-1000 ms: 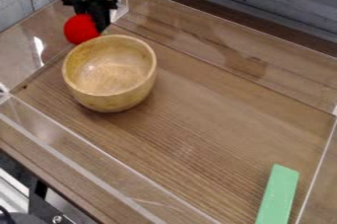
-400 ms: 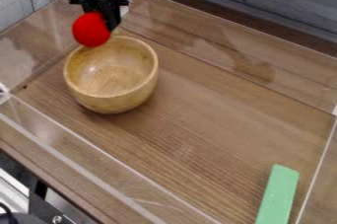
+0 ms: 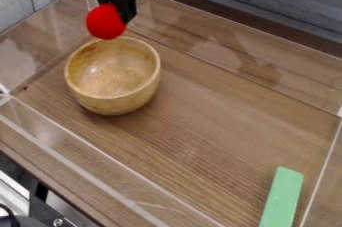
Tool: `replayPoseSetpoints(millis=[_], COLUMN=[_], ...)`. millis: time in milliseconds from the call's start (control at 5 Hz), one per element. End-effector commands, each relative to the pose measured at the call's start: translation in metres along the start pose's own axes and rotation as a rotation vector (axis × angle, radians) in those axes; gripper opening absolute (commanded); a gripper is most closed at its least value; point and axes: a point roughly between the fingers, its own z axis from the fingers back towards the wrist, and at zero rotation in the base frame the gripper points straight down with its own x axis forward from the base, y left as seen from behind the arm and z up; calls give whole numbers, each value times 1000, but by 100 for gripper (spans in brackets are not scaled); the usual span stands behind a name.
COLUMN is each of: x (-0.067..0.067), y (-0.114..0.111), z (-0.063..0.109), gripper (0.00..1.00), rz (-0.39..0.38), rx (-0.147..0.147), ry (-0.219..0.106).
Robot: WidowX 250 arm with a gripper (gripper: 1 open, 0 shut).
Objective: Move the red object to the right side of the table
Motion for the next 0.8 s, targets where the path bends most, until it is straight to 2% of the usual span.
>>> replayPoseSetpoints(millis=[0, 200, 600], x=[-7, -15, -45], y=[-10, -14, -61], z=[29, 32, 5], gripper=[0, 0, 0], rz=[4, 20, -95], rx=[27, 27, 21], ry=[-74, -77, -57])
